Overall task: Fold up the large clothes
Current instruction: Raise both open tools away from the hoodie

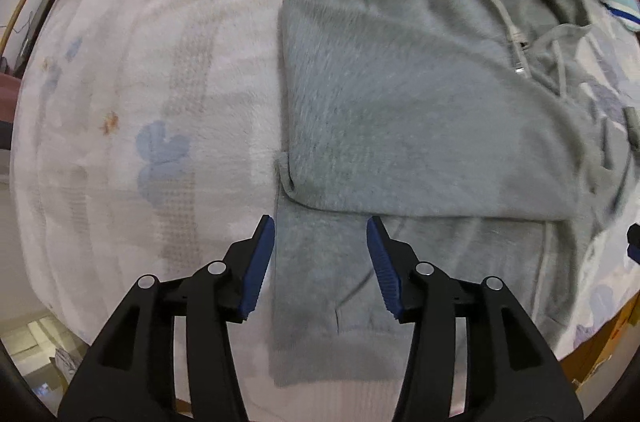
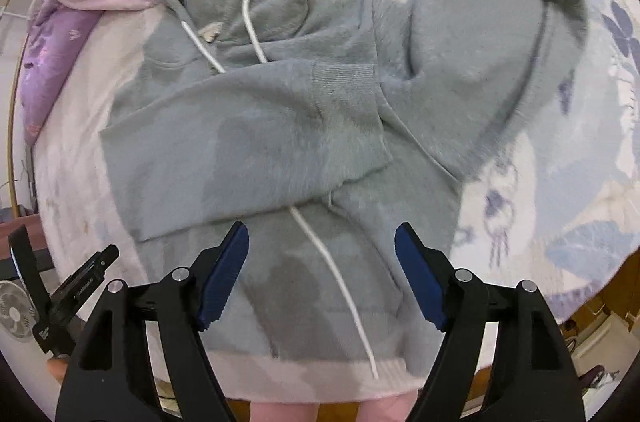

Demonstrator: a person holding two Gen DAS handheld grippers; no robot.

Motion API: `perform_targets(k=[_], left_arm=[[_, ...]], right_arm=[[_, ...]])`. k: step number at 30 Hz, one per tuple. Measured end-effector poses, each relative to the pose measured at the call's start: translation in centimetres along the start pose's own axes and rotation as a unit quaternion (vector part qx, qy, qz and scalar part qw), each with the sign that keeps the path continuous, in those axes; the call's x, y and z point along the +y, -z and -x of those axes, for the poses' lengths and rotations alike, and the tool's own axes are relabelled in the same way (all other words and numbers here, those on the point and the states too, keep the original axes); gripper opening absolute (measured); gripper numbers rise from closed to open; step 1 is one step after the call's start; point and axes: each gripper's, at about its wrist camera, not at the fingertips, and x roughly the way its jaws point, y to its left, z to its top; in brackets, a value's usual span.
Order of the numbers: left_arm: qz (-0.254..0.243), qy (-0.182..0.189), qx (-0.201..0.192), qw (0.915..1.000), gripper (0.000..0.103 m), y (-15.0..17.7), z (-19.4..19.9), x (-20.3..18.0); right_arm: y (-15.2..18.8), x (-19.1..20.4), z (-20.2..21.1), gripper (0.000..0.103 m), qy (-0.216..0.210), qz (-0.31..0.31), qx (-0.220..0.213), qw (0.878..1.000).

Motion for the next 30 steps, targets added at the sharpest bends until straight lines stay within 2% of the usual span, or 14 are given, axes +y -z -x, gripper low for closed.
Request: perform_targets(k=[2, 3, 7, 15, 17, 19, 22, 28, 30], left_arm=[[-0.006, 0.002, -0.008, 0.9999, 0.051, 0.4, 2.0, -0.4], [-0.009, 0.003, -0.008, 0.9999, 0.051, 0.9, 2.7, 1.9], [-0.018, 0.012, -0.023, 0.9995, 0.051, 2.2, 6.4, 3.4], [-0.044, 0.048, -0.066, 0.9956, 0.053, 5.7, 13.4, 4.7], [-0.061, 0.045, -0.081, 0.9939, 0.054, 6.7, 15.2, 4.8], [-0.073, 0.041, -0.096, 0.9919, 0.054, 7.7, 16.9, 5.0], [-0.082, 0.058, -0.113, 0.9885, 0.054, 8.9, 19.3, 5.3], [-0.097, 0.064, -0.139, 0.9835, 0.054, 10.6, 23.1, 5.8], [-0.099, 0.056, -0.146, 0.9828, 0.055, 11.0, 24.1, 5.7]], right_arm=[[0.8, 0.0, 2.4, 0.072, 0.002, 0.006, -0.01, 1.0], [1.9, 1.4, 2.8, 0.072, 0.005, 0.008, -0.016, 1.0], [4.7, 3.5, 6.4, 0.072, 0.016, 0.012, -0.047, 0.999], [10.8, 6.2, 13.7, 0.072, 0.022, 0.001, -0.097, 0.995], [12.4, 6.9, 15.3, 0.072, 0.021, -0.001, -0.11, 0.994], [13.5, 7.4, 16.4, 0.072, 0.02, -0.003, -0.121, 0.992], [15.3, 8.0, 18.2, 0.073, 0.016, -0.012, -0.14, 0.99], [18.0, 8.8, 21.0, 0.074, 0.006, -0.015, -0.173, 0.985], [18.4, 8.8, 21.8, 0.075, 0.011, -0.017, -0.185, 0.982]])
